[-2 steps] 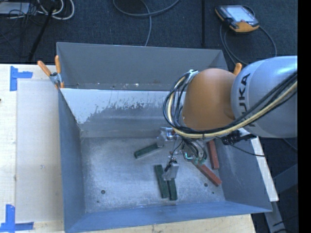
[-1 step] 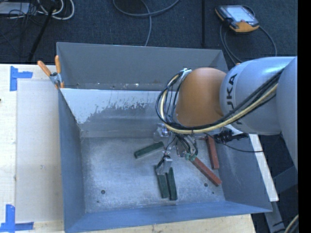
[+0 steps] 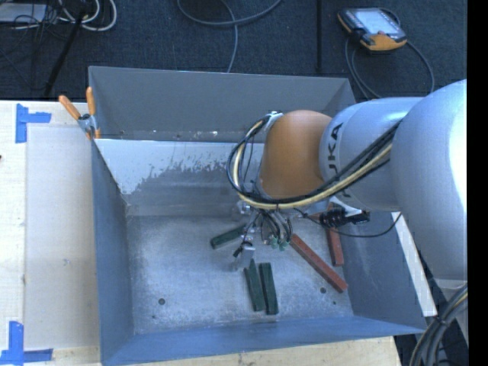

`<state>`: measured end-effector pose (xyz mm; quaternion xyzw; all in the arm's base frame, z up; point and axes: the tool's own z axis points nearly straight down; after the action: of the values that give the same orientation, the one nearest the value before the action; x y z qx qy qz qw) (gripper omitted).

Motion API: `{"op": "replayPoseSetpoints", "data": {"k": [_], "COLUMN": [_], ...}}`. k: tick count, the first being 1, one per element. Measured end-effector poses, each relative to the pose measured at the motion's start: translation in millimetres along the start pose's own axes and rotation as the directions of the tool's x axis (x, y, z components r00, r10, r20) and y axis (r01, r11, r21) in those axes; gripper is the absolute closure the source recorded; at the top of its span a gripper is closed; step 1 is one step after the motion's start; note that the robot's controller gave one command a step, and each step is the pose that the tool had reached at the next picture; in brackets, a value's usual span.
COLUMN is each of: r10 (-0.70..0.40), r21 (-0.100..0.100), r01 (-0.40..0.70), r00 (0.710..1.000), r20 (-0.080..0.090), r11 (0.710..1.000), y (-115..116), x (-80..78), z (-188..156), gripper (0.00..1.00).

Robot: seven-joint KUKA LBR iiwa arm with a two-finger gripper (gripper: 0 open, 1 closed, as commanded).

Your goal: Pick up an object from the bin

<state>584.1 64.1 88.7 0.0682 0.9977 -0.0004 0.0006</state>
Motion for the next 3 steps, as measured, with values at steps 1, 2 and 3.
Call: {"op": "replayPoseSetpoints", "data": {"k": [1,2,3], "r10": [-0.225,-0.224,-0.172], "r21": [-0.001,-0.001,-0.001], "r01": [0.225,0.224,0.172], "r00": [0.974,0.975,0.985], "r20": [-0.001,-0.001,-0.002], "r11": [0.974,0.975,0.985], "y": [34,33,32], "x": [-10.4,-10.5,-19.5], "z": [16,16,-4], "gripper": [1.00,1.00,1.00]}}
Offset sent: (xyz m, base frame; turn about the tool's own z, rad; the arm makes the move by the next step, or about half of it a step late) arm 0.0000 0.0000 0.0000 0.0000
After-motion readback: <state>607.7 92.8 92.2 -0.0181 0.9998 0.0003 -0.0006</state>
